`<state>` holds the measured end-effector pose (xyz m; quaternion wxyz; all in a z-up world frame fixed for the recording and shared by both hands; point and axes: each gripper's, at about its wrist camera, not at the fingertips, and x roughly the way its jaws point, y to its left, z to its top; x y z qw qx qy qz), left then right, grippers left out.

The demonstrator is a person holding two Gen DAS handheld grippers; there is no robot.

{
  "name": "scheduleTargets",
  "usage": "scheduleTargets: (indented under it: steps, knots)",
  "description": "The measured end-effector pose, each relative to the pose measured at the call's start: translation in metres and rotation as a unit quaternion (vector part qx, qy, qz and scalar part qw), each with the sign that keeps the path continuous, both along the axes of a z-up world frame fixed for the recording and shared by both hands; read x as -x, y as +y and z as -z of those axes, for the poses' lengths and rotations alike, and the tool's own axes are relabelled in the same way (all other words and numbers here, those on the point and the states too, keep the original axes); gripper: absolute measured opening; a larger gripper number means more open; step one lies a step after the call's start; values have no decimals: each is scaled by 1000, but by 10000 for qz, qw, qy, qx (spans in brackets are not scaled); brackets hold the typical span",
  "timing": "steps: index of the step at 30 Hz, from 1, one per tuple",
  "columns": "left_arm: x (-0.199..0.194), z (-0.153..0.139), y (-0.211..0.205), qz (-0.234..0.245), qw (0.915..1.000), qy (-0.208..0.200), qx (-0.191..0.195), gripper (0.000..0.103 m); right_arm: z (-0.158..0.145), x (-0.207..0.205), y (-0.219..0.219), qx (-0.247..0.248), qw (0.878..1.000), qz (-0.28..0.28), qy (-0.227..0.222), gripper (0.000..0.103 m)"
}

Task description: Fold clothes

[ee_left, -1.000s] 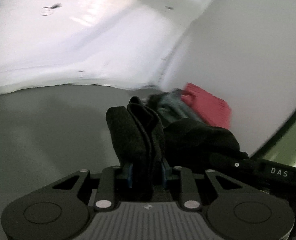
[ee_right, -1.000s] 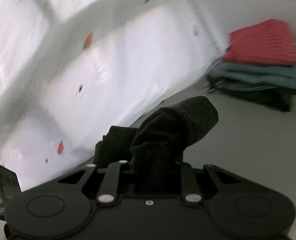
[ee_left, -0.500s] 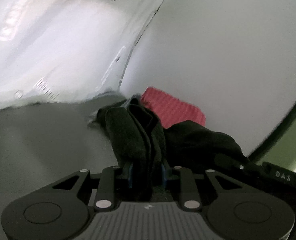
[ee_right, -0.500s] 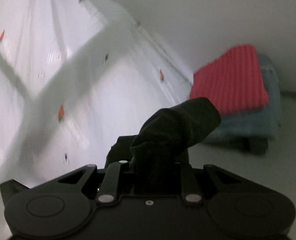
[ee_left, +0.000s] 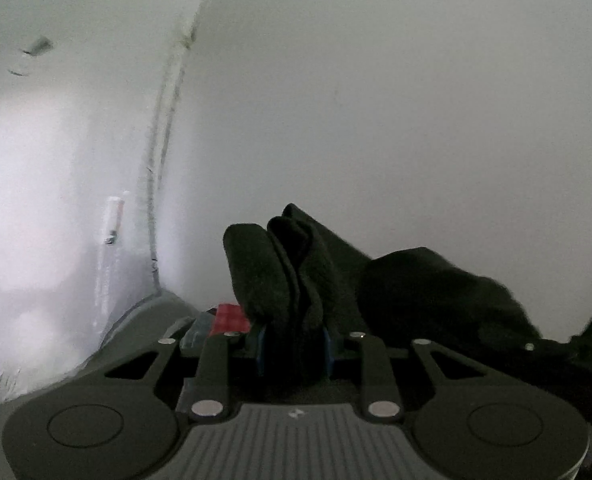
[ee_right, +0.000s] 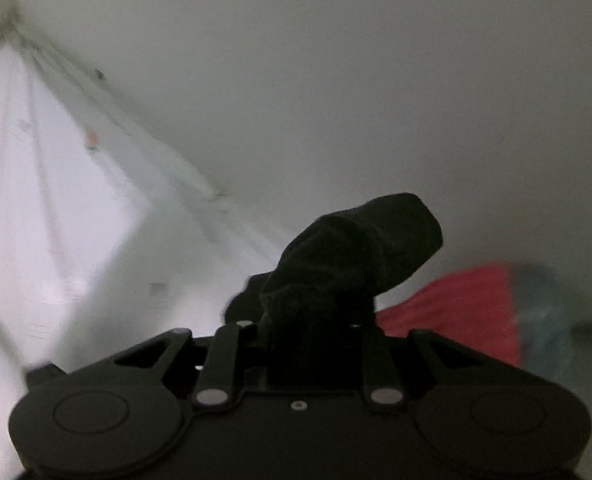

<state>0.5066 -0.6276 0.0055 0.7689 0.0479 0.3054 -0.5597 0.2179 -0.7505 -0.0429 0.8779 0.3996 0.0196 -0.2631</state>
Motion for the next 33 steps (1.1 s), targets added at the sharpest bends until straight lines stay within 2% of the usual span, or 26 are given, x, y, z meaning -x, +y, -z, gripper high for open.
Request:
scheduleTargets:
  steps: [1,2,5,7,8,11,13,15,16,18,19,21,23,24,25,27,29,31,33]
  knots:
    - [-9,15,-15,0,9998,44,-198,29,8,-8,-5,89,9990,262,362,42]
    - [-17,30,-30,-6,9991,96,-410,29,16,-16,-10,175,9957,513,747,45]
    - [-35,73,-52,-201,9939,136,-1078,31,35,-35,-15,456,9736,1083,1955,47]
    - [-43,94,-51,-295,9922,305,-1174,35,37,-40,-8,918,9539,1372,2508,54]
    - [-46,101,-48,-347,9921,409,-1138,37,36,-41,-3,1132,9475,1458,2611,54]
    - [-51,112,-42,-441,9918,452,-1114,43,29,-44,17,1680,9409,1570,2488,52]
    - [-53,112,-43,-444,9921,340,-1126,49,26,-54,33,2169,9336,1561,2387,47]
    - [-48,108,-43,-414,9918,160,-1197,54,31,-68,38,2373,9342,1225,2367,43]
    - [-48,107,-44,-401,9916,101,-1228,58,40,-75,29,2086,9413,1064,2432,36]
    - [-51,102,-38,-428,9916,108,-1214,59,60,-88,8,1418,9530,760,2567,34]
    - [-53,101,-36,-453,9917,134,-1193,59,71,-94,0,1106,9527,714,2737,34]
    - [-61,96,-27,-597,9911,163,-1175,60,75,-95,-4,910,9499,753,2893,35]
    - [-64,84,-9,-779,9907,-19,-1112,63,66,-89,1,875,9530,760,2798,49]
    - [-62,74,6,-853,9912,-125,-1006,66,62,-86,6,902,9554,724,2716,59]
    - [-60,63,21,-925,9914,-229,-893,73,57,-82,12,928,9577,688,2634,71]
    - [-51,39,59,-1093,9917,-319,-604,81,45,-84,30,1115,9543,567,2714,83]
    - [-36,17,101,-1275,9903,-459,-303,87,33,-81,49,1258,9527,380,2738,87]
    - [-16,-2,147,-1556,9858,-631,-49,92,22,-70,68,1334,9544,110,2667,101]
    - [4,-13,190,-1924,9782,-770,158,96,15,-63,95,1454,9565,-171,2525,102]
